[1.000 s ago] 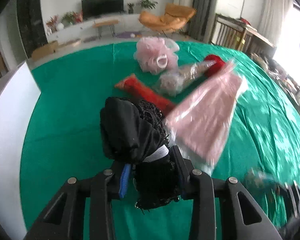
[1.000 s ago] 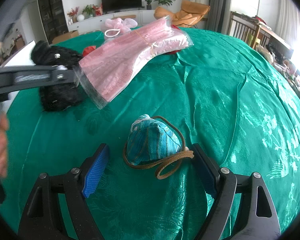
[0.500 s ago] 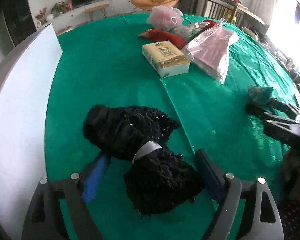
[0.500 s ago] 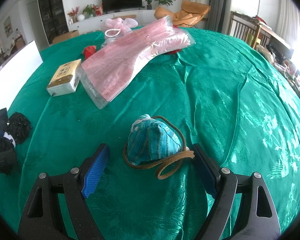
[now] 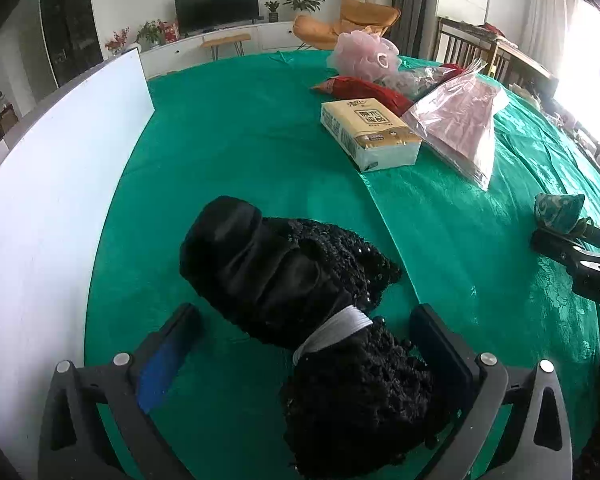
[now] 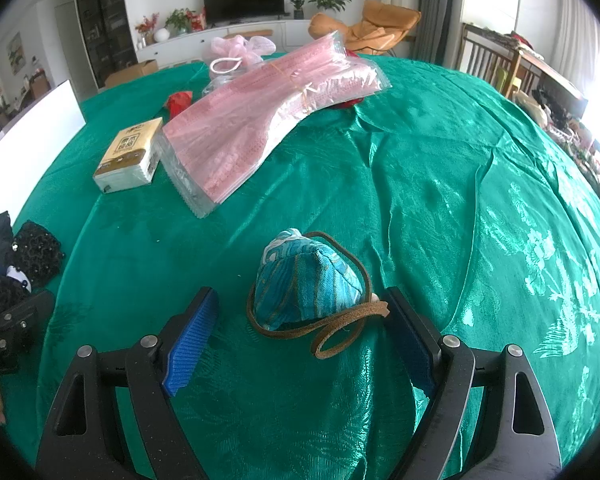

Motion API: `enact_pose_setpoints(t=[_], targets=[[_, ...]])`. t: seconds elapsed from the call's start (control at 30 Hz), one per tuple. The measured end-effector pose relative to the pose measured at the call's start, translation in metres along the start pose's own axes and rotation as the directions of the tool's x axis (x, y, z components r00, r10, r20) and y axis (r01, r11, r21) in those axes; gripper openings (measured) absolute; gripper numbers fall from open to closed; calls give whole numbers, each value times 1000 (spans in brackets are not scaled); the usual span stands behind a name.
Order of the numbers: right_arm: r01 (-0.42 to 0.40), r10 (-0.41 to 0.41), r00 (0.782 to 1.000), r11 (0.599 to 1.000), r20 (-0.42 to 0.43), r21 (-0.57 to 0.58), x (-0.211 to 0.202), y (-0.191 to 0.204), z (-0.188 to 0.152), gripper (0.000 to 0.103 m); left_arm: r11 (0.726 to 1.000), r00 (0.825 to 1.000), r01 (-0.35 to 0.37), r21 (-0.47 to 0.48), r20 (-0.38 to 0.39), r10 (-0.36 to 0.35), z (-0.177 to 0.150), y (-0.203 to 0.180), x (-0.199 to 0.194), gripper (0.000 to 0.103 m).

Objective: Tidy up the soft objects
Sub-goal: 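Lower the left tool onto the black knit bundle and close it, then close the right tool on the teal bag while the left tool holds the black knit bundle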

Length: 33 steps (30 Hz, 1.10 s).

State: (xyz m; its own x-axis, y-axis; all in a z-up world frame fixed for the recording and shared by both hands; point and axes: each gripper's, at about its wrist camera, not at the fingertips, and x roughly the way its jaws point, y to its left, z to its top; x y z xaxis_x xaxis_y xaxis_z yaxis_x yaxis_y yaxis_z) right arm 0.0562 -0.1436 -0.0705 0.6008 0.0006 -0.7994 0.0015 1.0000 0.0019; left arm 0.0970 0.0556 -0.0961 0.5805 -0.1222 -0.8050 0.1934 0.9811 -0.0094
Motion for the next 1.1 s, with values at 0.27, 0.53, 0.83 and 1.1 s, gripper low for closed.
enact_pose_setpoints(t=[0.27, 0.53, 0.83, 1.1], targets=[[-2, 2, 1000, 1000, 1, 2, 0, 0, 0, 86, 1000, 1000, 0, 0, 0, 0, 0, 0, 0, 103], [-248, 246, 969, 960, 31, 129, -15, -20, -11, 86, 1000, 1000, 0, 1, 0, 0, 0, 0, 0, 103], [-159, 157, 987, 984, 32, 81, -15, -8, -9, 85, 1000, 1000, 0, 1, 0, 0, 0, 0, 0, 103], [-85, 86, 996, 996, -10, 36, -4, 0, 2, 85, 1000, 1000, 0, 1, 0, 0, 0, 0, 0, 103]])
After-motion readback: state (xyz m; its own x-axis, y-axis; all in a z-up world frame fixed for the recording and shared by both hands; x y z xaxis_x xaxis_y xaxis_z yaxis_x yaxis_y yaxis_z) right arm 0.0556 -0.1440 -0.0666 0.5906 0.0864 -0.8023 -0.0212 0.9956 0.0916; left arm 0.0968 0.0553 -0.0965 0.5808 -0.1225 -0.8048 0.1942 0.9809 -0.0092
